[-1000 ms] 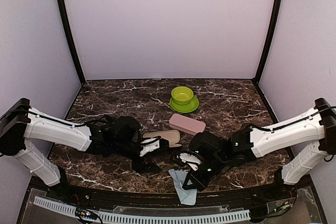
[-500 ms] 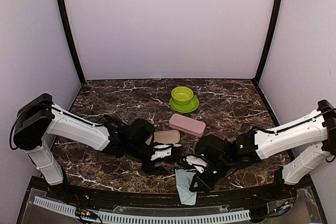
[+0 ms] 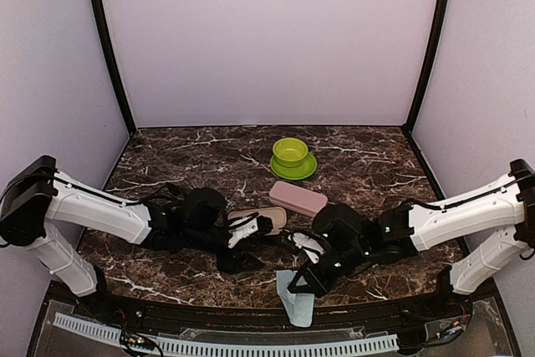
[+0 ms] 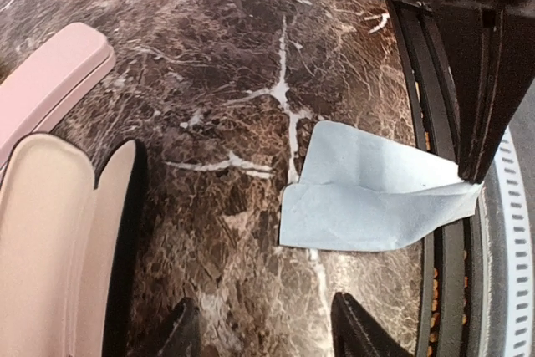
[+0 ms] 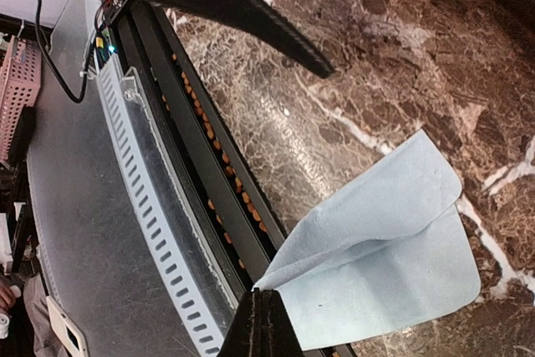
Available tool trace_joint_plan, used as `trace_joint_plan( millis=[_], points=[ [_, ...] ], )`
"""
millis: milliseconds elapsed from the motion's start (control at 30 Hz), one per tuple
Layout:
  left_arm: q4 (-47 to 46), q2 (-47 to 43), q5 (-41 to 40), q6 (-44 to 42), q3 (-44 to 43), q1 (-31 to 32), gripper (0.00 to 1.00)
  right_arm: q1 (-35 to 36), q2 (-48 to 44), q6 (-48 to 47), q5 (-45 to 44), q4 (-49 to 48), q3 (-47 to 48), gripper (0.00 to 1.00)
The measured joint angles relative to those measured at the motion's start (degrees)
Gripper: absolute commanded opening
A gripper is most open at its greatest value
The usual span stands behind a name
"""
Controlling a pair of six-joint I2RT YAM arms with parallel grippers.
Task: Organize the sunglasses
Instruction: Move the glasses cleaning cloth to the corner of the board.
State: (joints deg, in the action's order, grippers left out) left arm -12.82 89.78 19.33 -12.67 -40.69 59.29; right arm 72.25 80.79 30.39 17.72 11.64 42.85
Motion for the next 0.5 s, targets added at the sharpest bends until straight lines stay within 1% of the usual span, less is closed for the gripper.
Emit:
trace_joint_plan(
  millis=[100, 167, 300, 433, 500],
  points=[
    [-0.4, -5.9, -1.9, 7.1, 3.3, 0.1, 0.49, -0.7, 0.2, 1.6, -0.1, -3.5, 0.0, 0.00],
    [-0.5, -8.0, -2.7, 11.6, 4.0, 0.5, 0.48, -0.9, 1.0, 2.7, -0.5, -5.4, 0.2, 0.00],
    [-0.8, -9.7, -3.6, 20.7, 4.2, 1.7, 0.45, -1.8, 4.1, 5.3, -1.9, -8.5, 1.4, 0.00],
    [-0.8, -10.9, -4.1, 27.3, 4.7, 2.0, 0.44, -2.7, 6.4, 7.2, -3.7, -10.4, 3.8, 0.00],
    [-0.1, -12.4, -5.6, 30.2, 5.3, 2.0, 0.44, -2.9, 7.6, 7.9, -4.5, -11.0, 5.9, 0.00]
  ],
)
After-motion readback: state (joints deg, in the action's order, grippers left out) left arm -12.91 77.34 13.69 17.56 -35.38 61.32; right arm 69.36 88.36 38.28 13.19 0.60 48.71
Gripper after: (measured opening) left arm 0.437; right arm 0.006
